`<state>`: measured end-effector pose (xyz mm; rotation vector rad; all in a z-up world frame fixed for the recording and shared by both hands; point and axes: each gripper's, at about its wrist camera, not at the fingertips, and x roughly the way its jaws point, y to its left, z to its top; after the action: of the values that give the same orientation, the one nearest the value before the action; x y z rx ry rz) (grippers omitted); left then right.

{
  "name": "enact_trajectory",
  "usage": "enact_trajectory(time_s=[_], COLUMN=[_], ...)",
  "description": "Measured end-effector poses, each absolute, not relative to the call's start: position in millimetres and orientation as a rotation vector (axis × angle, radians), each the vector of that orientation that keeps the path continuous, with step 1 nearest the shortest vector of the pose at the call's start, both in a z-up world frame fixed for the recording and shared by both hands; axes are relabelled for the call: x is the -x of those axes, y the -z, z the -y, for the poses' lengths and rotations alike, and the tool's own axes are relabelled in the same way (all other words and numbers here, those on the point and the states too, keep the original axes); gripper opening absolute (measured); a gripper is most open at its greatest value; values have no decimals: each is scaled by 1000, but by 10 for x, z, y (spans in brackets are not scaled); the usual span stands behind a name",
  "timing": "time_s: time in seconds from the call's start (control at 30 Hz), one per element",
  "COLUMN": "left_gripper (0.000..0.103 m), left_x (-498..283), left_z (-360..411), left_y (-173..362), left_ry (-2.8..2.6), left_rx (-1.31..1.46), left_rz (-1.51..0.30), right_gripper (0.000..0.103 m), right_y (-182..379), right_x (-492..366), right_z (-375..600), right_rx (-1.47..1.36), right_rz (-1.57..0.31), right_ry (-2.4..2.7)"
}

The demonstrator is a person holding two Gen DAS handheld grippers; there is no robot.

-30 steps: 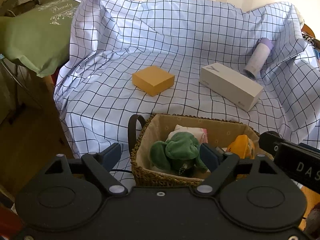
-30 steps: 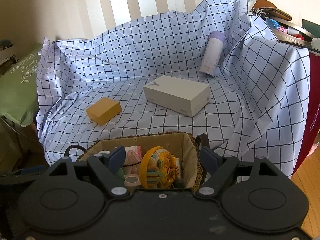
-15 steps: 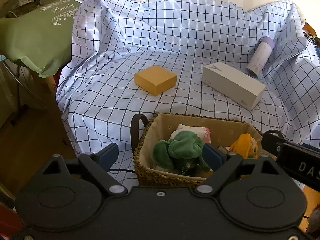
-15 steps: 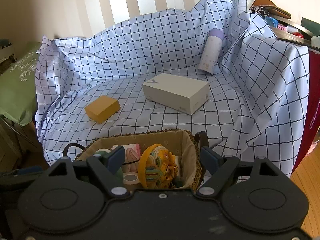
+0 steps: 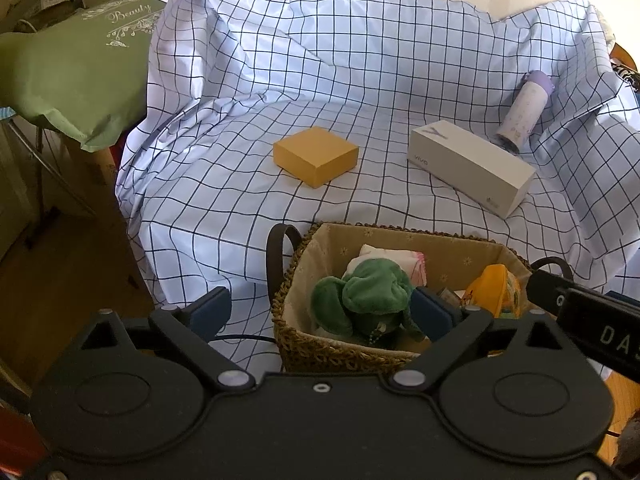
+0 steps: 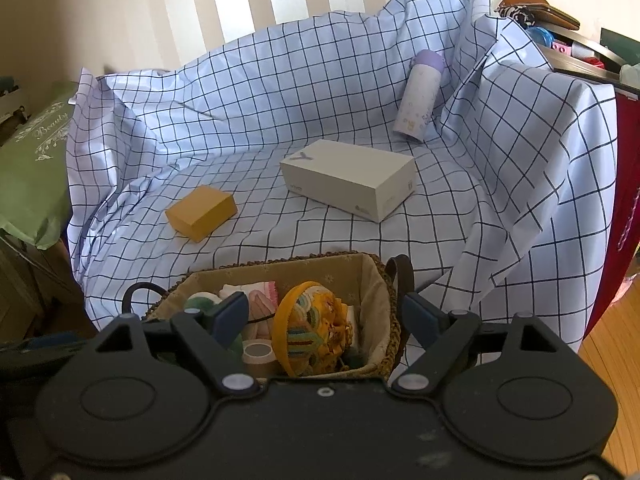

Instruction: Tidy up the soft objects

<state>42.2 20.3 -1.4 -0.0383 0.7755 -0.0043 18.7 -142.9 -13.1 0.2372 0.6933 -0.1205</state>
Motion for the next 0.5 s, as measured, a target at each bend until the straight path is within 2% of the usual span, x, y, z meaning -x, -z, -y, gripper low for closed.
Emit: enact_trajectory(time_s=[0.5], left_gripper=[98], left_x=[-417], left_z=[-207], left_y=[24], left_ry=[1], left_rx=[31], left_rz=[-781], right_gripper=[86], right_y=[160], right_x=[-202], right_z=[1446], right_rx=[-242], right_rz=[-717], right_ry=[137])
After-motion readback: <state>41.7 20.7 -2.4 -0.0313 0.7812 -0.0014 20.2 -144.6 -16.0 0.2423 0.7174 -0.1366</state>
